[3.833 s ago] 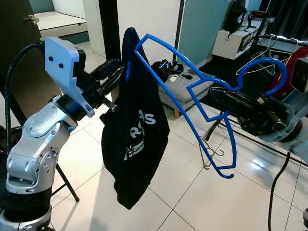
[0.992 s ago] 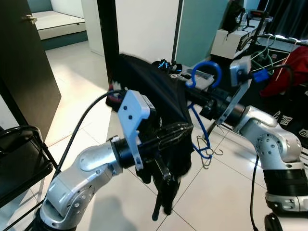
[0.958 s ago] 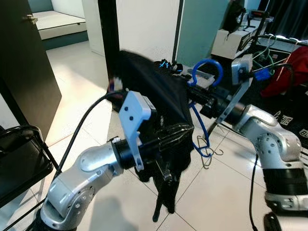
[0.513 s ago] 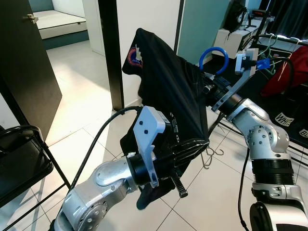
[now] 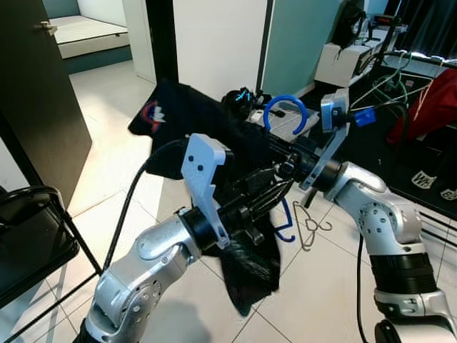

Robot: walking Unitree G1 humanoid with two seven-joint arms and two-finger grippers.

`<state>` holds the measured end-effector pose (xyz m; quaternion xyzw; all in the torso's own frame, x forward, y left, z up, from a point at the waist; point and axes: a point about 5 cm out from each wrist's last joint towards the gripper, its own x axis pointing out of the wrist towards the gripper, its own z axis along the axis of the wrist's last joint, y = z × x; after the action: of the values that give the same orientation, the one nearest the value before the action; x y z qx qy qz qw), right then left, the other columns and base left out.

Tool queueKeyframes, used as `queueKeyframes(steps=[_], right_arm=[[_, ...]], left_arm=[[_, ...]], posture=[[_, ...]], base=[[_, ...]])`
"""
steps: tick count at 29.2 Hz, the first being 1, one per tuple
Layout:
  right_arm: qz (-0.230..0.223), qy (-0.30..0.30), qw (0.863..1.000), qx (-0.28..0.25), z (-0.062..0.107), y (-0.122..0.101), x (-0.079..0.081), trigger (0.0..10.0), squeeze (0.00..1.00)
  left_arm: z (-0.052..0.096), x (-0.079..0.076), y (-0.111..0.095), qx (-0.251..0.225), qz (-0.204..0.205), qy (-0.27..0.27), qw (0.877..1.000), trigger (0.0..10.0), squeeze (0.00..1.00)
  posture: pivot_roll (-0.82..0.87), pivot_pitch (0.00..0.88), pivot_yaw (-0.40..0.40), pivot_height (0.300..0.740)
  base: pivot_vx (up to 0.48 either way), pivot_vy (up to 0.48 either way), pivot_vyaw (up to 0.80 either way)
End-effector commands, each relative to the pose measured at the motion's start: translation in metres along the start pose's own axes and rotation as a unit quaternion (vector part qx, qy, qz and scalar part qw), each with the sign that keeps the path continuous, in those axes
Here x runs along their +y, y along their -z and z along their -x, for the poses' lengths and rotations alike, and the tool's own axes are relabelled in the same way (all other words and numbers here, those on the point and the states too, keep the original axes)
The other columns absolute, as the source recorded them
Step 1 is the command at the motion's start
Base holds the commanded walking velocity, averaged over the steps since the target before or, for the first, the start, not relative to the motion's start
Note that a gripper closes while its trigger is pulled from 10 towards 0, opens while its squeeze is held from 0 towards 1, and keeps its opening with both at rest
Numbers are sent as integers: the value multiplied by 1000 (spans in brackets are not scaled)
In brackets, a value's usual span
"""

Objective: Hang hanger

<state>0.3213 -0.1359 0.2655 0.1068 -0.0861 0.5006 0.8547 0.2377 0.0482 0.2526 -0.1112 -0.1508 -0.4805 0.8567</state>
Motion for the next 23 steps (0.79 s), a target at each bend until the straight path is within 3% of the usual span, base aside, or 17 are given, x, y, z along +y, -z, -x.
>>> queueKeyframes(steps=[1, 6, 8, 10, 12, 14, 21, 22, 23], right_arm=[[8, -18, 999, -27, 5, -13, 3, 10000, 0], [7, -15, 999, -50, 11, -22, -1, 10000, 0], [0, -20, 995, -99, 31, -43, -7, 10000, 0], [0, -20, 995, -99, 31, -43, -7, 10000, 0], [-6, -40, 992, -122, 48, -54, -7, 10000, 0], [-6, -40, 992, -122, 48, -54, -7, 10000, 0], [-23, -85, 988, -123, 64, -56, 1, 10000, 0], [-26, -102, 990, -97, 65, -47, 6, 10000, 0], [-29, -114, 990, -78, 66, -41, 9, 10000, 0]], left_arm=[[4, 5, -5, 2, -13, 3, 1000, 10000, 1000], [11, 7, -8, 16, -33, 19, 999, 10000, 1000], [30, 22, -23, 39, -78, 23, 996, 10000, 1000], [30, 22, -23, 39, -78, 23, 996, 10000, 1000], [42, 38, -42, 38, -116, -4, 992, 10000, 1000], [42, 38, -42, 38, -116, -4, 992, 10000, 1000], [52, 50, -71, 17, -162, -30, 986, 10000, 1000], [53, 53, -80, 8, -177, -36, 984, 10000, 808], [54, 55, -86, 3, -186, -38, 982, 10000, 808]], posture=[[12, 0, -43, 740], [17, 0, -47, 740], [21, 0, -48, 740], [21, 0, -48, 740], [23, 0, -48, 740], [23, 0, -48, 740], [25, 0, -45, 740], [24, 0, -45, 740], [24, 0, -45, 740]], base=[[0, 0, 0], [0, 0, 0], [0, 0, 0], [0, 0, 0], [0, 0, 0], [0, 0, 0], [0, 0, 0], [0, 0, 0], [0, 0, 0]])
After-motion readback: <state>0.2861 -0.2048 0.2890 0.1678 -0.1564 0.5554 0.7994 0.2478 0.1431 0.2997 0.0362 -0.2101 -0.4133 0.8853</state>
